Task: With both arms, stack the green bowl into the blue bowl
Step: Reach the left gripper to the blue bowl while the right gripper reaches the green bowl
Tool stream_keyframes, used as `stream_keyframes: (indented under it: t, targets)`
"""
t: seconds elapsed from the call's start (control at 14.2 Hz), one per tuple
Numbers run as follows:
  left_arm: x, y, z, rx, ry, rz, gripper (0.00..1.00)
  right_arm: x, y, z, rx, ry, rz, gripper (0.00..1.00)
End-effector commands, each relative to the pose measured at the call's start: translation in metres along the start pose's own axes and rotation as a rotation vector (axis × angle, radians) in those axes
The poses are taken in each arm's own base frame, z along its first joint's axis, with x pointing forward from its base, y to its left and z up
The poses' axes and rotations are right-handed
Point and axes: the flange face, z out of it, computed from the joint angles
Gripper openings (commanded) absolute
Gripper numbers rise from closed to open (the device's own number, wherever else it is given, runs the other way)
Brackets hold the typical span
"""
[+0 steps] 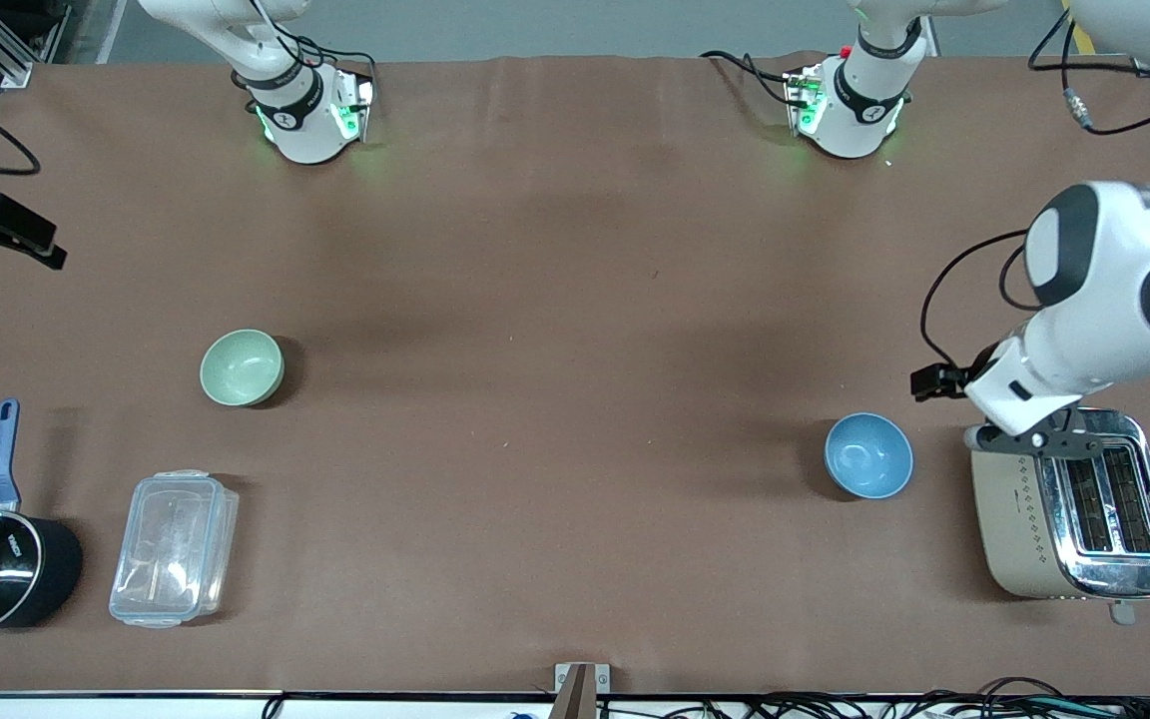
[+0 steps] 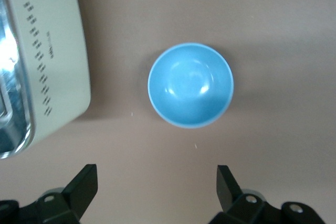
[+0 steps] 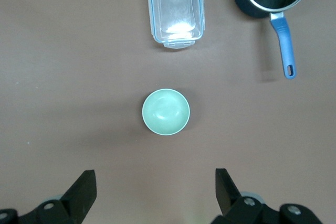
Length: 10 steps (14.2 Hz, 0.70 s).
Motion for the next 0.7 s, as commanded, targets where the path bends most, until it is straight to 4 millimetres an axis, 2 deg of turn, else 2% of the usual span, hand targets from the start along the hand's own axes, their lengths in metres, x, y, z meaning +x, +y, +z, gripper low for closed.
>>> stream_keyframes:
  t: [0.0, 0.14, 0.28, 0.49, 0.63]
  targets:
    - [0.003, -0.002, 0.042, 0.014, 0.035, 0.003, 1.00, 0.002, 0.016, 0.080, -0.034, -0.051, 0.004, 1.00]
    - [0.010, -0.009, 0.075, 0.006, 0.045, -0.007, 1.00, 0.003, 0.029, 0.139, -0.033, -0.021, -0.027, 1.00]
    - [0.014, -0.018, 0.105, -0.001, 0.040, -0.021, 0.95, -0.005, 0.039, 0.204, -0.030, 0.041, -0.039, 1.00]
    - [0.020, -0.021, 0.143, 0.018, 0.059, -0.001, 0.88, -0.019, 0.049, 0.270, -0.032, 0.129, -0.055, 1.00]
    - [0.023, -0.023, 0.160, 0.014, 0.060, -0.009, 0.79, -0.022, 0.051, 0.315, -0.036, 0.140, -0.054, 1.00]
